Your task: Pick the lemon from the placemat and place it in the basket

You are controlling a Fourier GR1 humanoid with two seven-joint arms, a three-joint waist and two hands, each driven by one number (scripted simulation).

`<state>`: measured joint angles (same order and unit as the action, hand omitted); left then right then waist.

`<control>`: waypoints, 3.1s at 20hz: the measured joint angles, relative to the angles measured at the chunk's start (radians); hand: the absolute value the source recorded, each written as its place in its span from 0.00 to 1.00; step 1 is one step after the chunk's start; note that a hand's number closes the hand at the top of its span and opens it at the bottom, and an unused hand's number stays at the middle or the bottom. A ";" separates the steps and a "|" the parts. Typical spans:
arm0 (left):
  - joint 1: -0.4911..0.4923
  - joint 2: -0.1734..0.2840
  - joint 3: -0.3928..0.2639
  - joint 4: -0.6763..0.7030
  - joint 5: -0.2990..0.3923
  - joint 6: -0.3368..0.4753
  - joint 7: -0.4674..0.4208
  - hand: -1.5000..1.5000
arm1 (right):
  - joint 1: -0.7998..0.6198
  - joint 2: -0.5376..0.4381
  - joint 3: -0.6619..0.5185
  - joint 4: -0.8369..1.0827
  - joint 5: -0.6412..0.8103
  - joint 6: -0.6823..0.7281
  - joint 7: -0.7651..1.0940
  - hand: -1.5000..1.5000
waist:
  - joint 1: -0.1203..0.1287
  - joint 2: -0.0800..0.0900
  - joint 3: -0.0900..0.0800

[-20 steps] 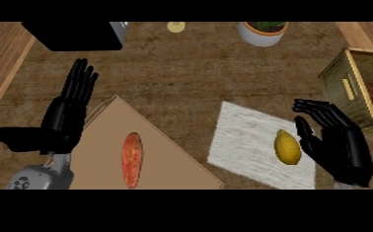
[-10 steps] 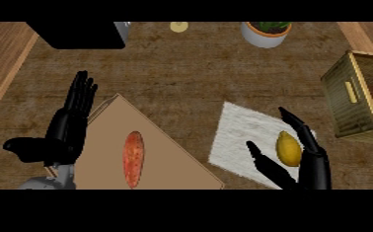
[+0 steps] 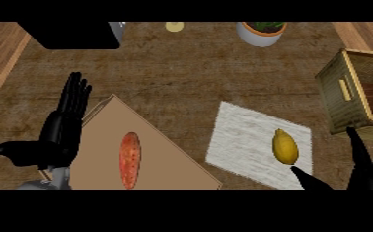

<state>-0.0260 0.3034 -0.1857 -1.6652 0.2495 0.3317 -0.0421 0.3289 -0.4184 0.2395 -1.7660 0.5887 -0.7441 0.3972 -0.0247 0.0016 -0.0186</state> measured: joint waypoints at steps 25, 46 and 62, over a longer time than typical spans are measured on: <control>-0.010 -0.039 -0.019 0.031 -0.020 -0.026 -0.018 0.50 | -0.228 -0.152 0.062 -0.482 0.050 0.813 0.837 0.00 | 0.042 0.001 0.015; -0.010 -0.086 0.013 0.024 -0.071 -0.038 0.008 0.50 | -0.270 0.136 0.074 -0.243 0.309 0.851 0.719 0.00 | 0.025 -0.002 0.018; 0.011 -0.125 0.060 -0.002 -0.110 -0.096 0.031 0.50 | -0.292 0.258 -0.040 -0.047 0.371 0.856 0.629 0.00 | 0.025 -0.002 0.019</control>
<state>-0.0149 0.1783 -0.1256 -1.6676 0.1397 0.2360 -0.0114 0.0367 -0.1606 0.1991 -1.8132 0.9598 0.1115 1.0258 0.0005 -0.0003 0.0000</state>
